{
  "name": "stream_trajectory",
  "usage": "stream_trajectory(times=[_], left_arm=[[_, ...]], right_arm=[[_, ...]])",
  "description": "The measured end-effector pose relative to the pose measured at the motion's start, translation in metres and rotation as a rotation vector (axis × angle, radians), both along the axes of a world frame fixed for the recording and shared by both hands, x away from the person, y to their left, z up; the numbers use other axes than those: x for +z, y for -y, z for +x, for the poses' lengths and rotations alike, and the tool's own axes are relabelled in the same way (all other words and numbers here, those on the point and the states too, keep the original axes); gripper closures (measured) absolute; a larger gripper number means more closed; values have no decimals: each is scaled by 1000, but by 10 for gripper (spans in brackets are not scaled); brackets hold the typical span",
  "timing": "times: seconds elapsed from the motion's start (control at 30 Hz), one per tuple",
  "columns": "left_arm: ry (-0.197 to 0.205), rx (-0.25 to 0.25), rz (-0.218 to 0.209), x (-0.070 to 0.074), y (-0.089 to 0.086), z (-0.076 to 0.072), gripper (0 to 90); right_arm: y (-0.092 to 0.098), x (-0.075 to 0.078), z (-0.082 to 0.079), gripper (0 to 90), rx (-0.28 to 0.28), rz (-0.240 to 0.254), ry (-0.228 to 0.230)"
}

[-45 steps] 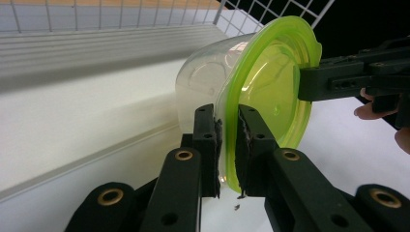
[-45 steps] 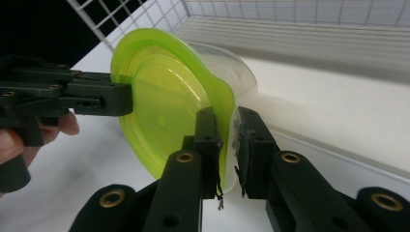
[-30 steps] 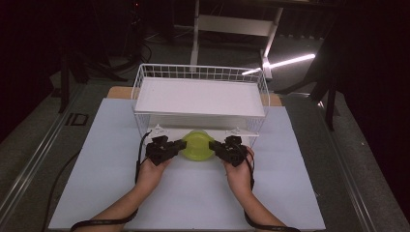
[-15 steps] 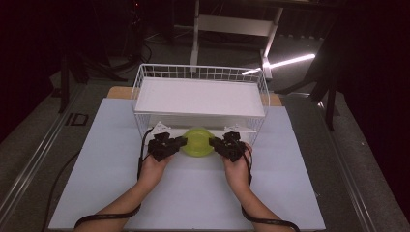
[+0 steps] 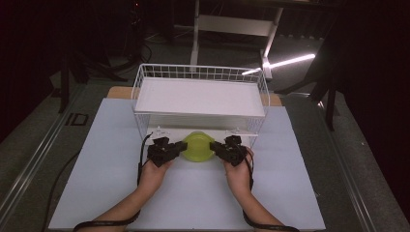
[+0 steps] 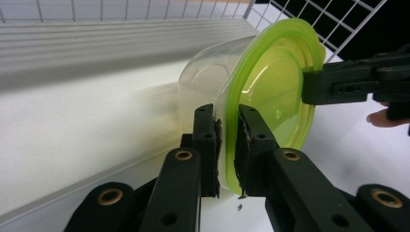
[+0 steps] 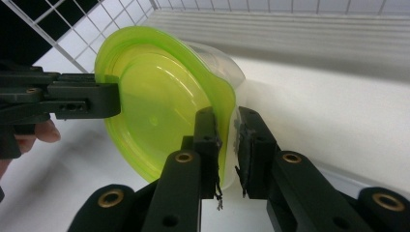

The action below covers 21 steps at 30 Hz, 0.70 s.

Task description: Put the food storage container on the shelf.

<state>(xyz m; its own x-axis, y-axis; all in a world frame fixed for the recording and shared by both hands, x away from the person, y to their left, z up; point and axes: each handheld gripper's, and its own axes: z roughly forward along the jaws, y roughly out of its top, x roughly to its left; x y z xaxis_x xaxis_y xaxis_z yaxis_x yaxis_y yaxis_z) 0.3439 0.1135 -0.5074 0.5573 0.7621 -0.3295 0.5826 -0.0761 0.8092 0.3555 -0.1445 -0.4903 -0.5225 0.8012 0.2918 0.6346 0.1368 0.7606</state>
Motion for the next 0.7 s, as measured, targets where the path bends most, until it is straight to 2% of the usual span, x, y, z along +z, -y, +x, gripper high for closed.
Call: stream_trajectory(times=[0.13, 0.17, 0.4, 0.47, 0.53, 0.57, 0.63, 0.7], left_arm=[[9, 3, -5, -1, 1, 3, 801], [36, 5, 0, -1, 2, 5, 801], [122, 43, -35, -6, 3, 9, 756], [133, 56, -41, -7, 4, 11, 737], [139, 67, -46, -8, 5, 13, 727], [142, 85, -40, -7, 6, 14, 727], [144, 92, -29, -6, 8, 16, 690], [147, 102, -17, -6, 9, 20, 658]], right_arm=[[0, -1, 1, 795, -10, 1, 2], [0, -1, 1, 794, -10, 1, 2], [-1, 1, 11, 768, -50, 23, 59], [-3, 1, 12, 754, -66, -2, 92], [-4, 1, 12, 751, -74, -8, 101], [-4, 0, 13, 748, -87, -8, 111], [-6, 0, 16, 703, -106, -32, 141], [-7, -1, 20, 675, -116, -47, 150]])
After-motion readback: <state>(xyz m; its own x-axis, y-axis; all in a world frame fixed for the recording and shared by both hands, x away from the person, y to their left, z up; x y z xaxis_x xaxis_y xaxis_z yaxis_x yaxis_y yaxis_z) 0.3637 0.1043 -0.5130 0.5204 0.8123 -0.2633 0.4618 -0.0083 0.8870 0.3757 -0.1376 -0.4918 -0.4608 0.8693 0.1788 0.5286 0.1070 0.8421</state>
